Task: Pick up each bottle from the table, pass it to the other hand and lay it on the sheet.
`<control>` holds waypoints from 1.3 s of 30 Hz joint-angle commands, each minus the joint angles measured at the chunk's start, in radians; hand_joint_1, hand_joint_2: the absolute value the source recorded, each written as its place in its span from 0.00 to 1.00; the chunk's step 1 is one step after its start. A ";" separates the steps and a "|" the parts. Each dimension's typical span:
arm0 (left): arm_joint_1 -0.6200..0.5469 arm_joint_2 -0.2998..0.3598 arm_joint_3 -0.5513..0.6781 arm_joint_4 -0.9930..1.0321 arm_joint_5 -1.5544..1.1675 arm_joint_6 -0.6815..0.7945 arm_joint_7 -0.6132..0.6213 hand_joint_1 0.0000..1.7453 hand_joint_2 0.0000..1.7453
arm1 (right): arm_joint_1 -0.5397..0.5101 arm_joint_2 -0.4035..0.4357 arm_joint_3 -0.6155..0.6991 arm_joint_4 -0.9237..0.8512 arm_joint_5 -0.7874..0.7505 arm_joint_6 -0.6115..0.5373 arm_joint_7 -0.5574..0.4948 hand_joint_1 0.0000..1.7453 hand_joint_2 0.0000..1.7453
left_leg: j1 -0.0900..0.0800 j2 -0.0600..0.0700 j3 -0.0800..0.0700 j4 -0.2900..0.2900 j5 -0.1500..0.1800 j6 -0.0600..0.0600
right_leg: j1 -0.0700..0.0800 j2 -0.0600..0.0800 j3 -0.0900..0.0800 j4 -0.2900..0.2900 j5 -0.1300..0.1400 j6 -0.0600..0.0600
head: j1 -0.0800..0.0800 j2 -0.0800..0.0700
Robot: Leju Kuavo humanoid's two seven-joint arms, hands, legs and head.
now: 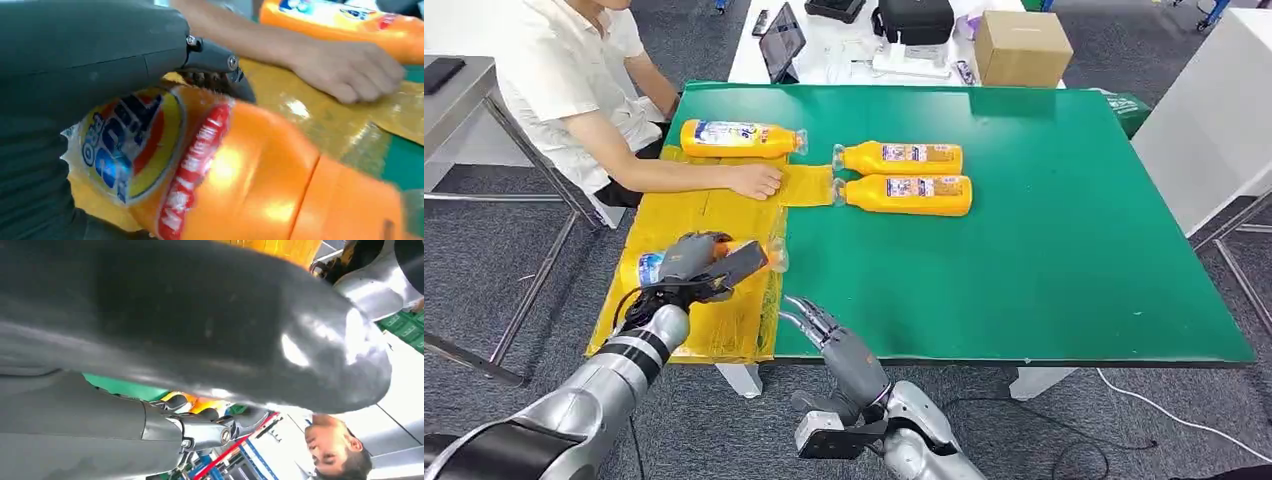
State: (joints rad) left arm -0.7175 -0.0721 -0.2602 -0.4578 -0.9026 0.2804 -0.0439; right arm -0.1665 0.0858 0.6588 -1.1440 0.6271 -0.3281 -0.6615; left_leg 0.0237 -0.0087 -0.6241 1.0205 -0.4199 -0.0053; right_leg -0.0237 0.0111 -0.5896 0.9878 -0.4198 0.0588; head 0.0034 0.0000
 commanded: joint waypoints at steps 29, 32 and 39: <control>0.444 -0.087 -0.035 -0.921 0.666 0.244 -0.504 0.00 1.00 | 0.029 -0.066 0.020 0.024 0.005 -0.048 0.008 0.00 0.00 | 0.000 0.000 -0.001 0.001 -0.003 0.002 | 0.001 -0.002 0.000 -0.001 -0.002 -0.003 | 0.001 0.000; 0.501 -0.082 0.006 -1.032 0.907 0.165 -0.511 0.00 1.00 | 0.056 -0.089 0.009 0.000 0.017 -0.133 0.017 0.00 0.00 | -0.001 0.003 -0.002 0.000 -0.003 0.001 | 0.000 0.002 -0.002 0.000 -0.001 -0.002 | 0.000 0.000; 0.613 -0.061 0.012 -1.149 1.044 0.148 -0.490 0.00 1.00 | 0.086 -0.137 -0.183 -0.090 0.047 -0.341 0.042 0.00 1.00 | -0.001 0.002 -0.002 0.000 -0.003 0.002 | 0.000 0.000 -0.002 -0.001 -0.002 -0.002 | 0.000 0.000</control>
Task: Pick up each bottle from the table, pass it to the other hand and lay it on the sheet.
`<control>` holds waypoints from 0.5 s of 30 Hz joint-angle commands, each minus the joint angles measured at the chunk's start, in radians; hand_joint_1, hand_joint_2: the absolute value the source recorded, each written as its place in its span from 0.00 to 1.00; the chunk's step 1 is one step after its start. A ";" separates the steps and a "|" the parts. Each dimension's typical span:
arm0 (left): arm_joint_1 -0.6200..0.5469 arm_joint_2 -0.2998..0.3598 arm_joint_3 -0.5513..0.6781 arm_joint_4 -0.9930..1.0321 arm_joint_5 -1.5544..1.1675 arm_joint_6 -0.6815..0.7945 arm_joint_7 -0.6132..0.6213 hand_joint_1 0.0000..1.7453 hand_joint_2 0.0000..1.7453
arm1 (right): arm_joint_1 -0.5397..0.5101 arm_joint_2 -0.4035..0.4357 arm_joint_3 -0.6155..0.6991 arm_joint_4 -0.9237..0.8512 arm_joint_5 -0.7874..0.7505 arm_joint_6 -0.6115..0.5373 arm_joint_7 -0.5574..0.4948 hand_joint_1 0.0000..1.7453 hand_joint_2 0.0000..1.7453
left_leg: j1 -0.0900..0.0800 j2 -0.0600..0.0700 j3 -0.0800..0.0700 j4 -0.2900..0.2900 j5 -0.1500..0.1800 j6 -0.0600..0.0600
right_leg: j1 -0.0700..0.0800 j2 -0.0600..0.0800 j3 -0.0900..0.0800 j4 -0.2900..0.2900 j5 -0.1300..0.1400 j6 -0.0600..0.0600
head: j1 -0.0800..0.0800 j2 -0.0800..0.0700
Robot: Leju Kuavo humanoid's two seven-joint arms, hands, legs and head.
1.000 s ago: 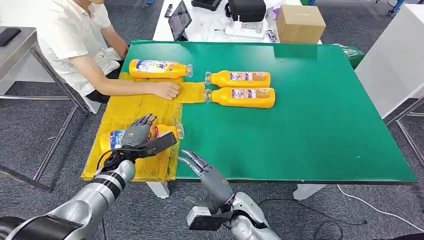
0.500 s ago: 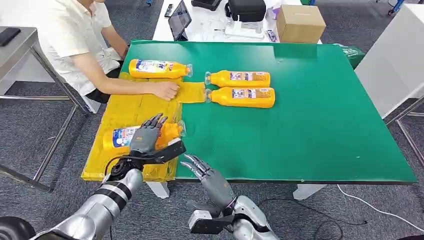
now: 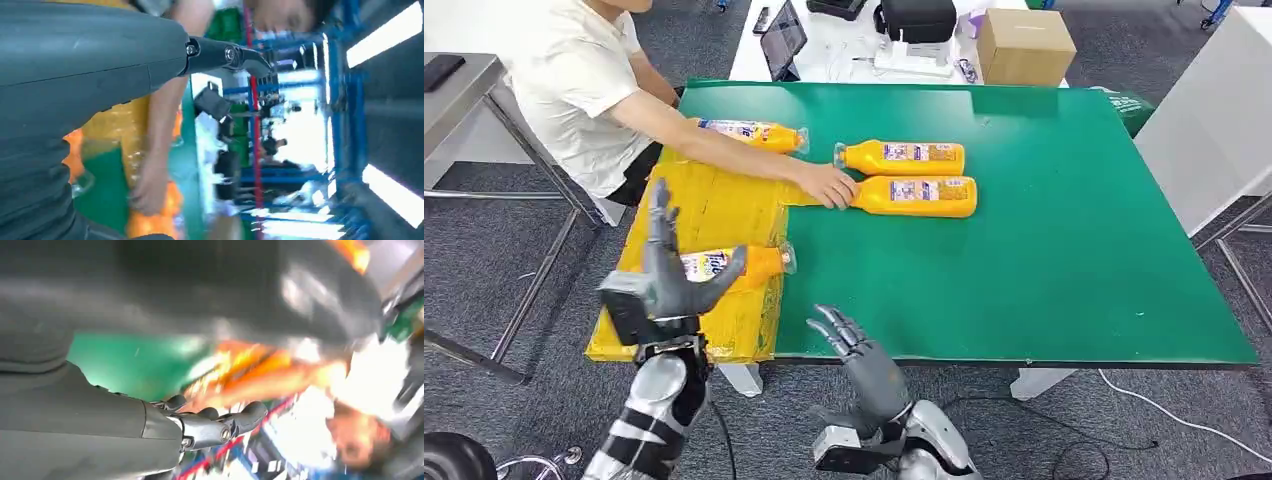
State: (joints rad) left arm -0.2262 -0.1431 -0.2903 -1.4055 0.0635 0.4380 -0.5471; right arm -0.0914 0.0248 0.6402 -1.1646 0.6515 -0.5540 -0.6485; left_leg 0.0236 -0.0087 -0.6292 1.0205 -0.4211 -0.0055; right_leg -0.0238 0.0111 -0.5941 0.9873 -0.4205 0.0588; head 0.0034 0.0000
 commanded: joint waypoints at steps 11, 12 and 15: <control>0.193 0.024 0.011 -0.218 0.115 -0.027 0.049 0.00 1.00 | 0.057 -0.077 -0.371 -0.096 0.138 -0.144 0.055 0.00 1.00 | 0.000 0.000 0.005 -0.001 -0.002 0.002 | 0.001 -0.002 0.006 -0.002 -0.002 -0.003 | 0.000 0.000; 0.212 0.029 0.002 -0.230 0.117 -0.036 0.047 0.00 1.00 | 0.063 -0.070 -0.422 -0.106 0.193 -0.144 0.052 0.00 1.00 | -0.001 0.000 0.006 -0.001 -0.002 0.002 | 0.001 -0.002 0.007 -0.002 -0.002 -0.003 | 0.000 0.000; 0.259 0.043 -0.029 -0.265 0.075 -0.057 0.034 0.00 1.00 | 0.063 -0.050 -0.550 -0.102 0.332 -0.144 0.057 0.00 1.00 | -0.001 0.000 0.006 -0.001 -0.002 0.003 | 0.000 -0.002 0.006 -0.002 -0.002 -0.003 | 0.000 0.000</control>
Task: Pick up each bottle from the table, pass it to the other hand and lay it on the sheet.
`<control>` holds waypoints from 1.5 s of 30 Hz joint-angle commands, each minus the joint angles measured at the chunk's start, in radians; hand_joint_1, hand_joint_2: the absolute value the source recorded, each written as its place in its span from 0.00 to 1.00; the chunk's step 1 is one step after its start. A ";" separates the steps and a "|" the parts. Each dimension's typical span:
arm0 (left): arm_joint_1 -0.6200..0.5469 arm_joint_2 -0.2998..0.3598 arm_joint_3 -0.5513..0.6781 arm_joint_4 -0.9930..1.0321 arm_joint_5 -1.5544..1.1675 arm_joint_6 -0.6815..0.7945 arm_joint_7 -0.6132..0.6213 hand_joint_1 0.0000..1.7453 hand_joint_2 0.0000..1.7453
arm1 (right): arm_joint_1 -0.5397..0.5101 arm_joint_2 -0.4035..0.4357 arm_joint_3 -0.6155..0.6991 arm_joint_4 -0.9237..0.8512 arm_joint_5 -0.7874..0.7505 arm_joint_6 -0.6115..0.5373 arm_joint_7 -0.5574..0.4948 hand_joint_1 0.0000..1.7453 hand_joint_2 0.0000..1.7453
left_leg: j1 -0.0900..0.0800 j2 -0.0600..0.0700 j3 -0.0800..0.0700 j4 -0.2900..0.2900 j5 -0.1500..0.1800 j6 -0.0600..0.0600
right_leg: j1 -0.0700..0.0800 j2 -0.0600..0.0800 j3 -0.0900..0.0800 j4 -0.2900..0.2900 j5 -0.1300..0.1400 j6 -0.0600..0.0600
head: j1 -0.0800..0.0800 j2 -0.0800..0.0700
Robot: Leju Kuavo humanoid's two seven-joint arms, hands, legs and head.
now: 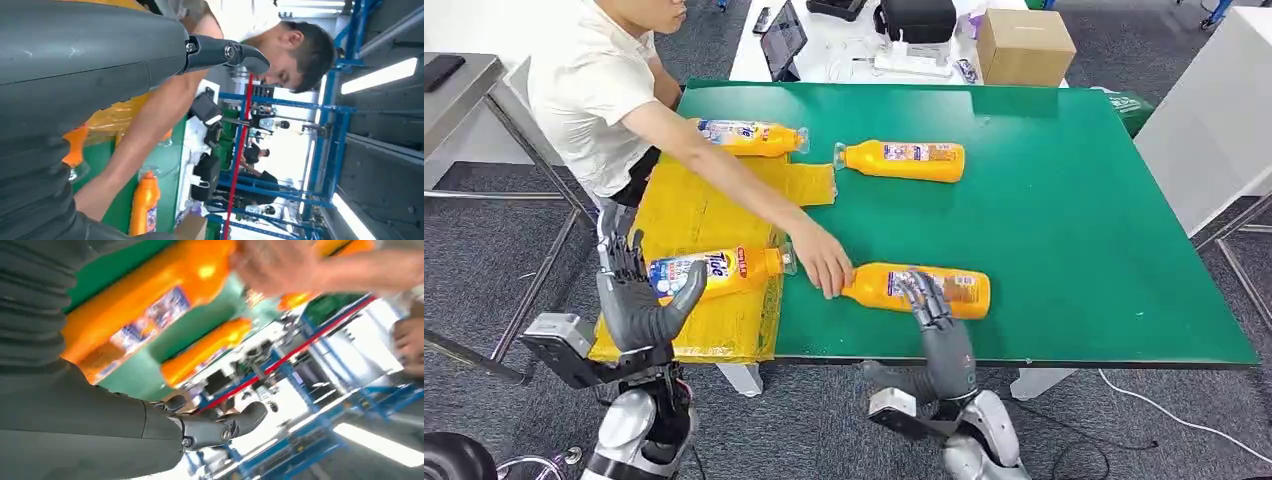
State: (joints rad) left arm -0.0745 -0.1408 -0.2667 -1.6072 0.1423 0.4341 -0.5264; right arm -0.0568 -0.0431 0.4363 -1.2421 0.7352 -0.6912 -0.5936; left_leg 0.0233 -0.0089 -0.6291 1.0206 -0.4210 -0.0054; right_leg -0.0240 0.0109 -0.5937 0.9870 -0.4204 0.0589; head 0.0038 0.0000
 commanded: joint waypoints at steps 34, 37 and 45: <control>-0.013 0.008 -0.117 0.113 -0.048 -0.049 0.038 0.00 1.00 | -0.373 0.029 -0.281 0.605 0.289 -0.007 0.054 0.00 1.00 | 0.000 0.003 0.002 0.000 0.000 0.001 | 0.001 0.002 0.002 -0.001 0.001 -0.002 | 0.000 0.000; -0.041 -0.010 -0.114 0.132 -0.012 -0.021 0.035 0.00 1.00 | -0.388 0.023 -0.204 0.639 0.302 -0.003 0.049 0.00 1.00 | 0.000 0.003 0.003 -0.001 0.000 0.002 | 0.001 0.001 0.003 -0.001 0.001 -0.002 | 0.000 0.000; -0.127 -0.004 -0.165 0.220 0.007 -0.051 0.054 0.00 1.00 | -0.432 -0.019 -0.109 0.655 0.153 0.144 -0.084 0.00 1.00 | -0.001 0.000 0.004 -0.001 0.000 0.003 | 0.000 -0.002 0.005 -0.001 0.000 -0.003 | 0.000 0.000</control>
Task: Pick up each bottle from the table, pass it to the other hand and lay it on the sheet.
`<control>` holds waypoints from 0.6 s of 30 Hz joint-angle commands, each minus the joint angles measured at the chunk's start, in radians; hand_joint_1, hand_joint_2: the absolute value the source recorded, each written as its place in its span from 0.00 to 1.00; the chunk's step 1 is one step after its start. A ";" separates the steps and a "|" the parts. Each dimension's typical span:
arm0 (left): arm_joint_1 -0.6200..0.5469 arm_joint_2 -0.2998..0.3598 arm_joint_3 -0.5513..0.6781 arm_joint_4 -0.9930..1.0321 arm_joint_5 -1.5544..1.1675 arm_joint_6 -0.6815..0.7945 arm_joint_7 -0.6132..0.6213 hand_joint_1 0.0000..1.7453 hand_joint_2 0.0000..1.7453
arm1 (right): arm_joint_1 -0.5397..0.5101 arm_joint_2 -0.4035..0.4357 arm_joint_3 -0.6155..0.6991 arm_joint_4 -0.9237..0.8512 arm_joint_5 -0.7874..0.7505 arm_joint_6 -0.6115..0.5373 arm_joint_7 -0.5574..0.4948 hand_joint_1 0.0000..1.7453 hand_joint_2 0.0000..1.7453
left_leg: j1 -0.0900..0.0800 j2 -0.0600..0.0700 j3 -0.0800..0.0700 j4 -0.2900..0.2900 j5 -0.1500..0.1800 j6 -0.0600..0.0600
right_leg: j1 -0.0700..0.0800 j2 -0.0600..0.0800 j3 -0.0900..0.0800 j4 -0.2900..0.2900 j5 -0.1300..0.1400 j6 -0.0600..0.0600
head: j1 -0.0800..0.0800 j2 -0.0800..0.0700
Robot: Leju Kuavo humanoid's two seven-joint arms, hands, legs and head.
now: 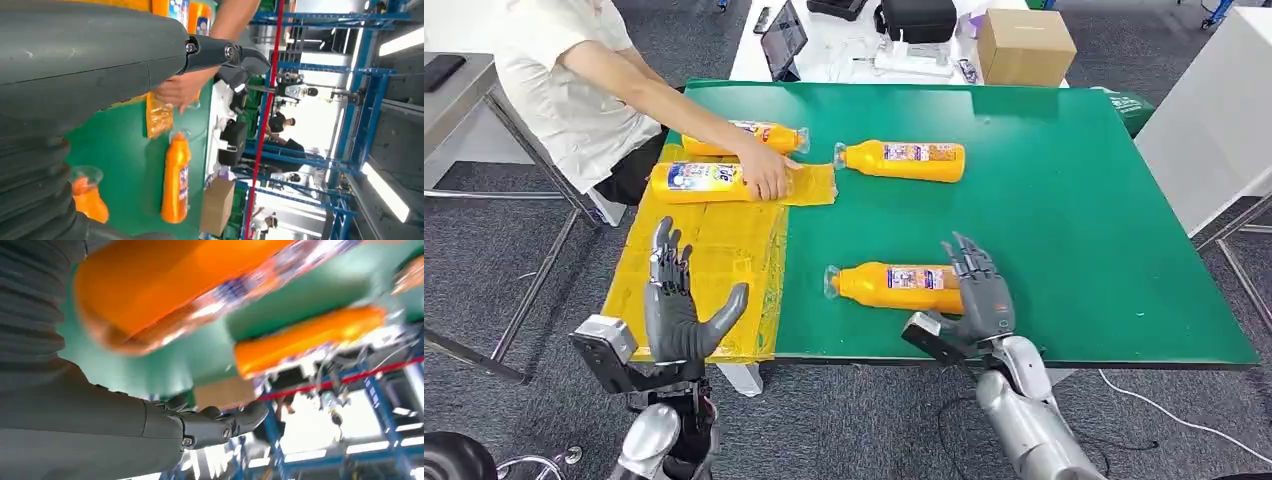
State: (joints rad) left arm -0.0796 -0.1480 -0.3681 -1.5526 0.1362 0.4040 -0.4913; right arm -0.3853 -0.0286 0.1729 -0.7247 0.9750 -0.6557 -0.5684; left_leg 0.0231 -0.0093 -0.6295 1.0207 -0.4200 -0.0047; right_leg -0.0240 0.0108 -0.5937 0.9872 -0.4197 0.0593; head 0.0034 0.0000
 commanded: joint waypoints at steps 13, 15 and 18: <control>-0.125 0.001 -0.064 0.166 0.013 -0.021 0.019 0.00 1.00 | -0.103 -0.035 0.154 0.138 -0.088 0.108 -0.109 0.00 1.00 | -0.001 0.000 0.003 -0.001 0.000 0.001 | 0.000 -0.001 0.003 -0.001 -0.001 -0.002 | 0.000 0.000; -0.134 0.001 -0.067 0.178 0.024 -0.035 0.026 0.00 1.00 | -0.113 -0.041 0.181 0.147 -0.078 0.126 -0.096 0.00 1.00 | 0.000 0.001 0.002 0.000 -0.001 0.001 | 0.000 -0.001 0.002 -0.001 0.000 -0.002 | 0.000 0.000; -0.154 0.001 -0.079 0.194 0.029 -0.050 0.037 0.00 1.00 | -0.142 -0.053 0.209 0.155 -0.104 0.195 -0.047 0.00 1.00 | -0.001 0.000 0.002 0.000 0.000 0.001 | 0.000 -0.001 0.002 0.000 -0.001 -0.002 | 0.000 0.000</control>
State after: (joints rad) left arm -0.1652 -0.1518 -0.4143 -1.4519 0.1499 0.3757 -0.4742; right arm -0.4443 -0.0511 0.2907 -0.6508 0.8961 -0.5531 -0.6733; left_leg 0.0228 -0.0092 -0.6296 1.0209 -0.4201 -0.0046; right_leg -0.0242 0.0108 -0.5938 0.9872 -0.4197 0.0594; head 0.0034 0.0000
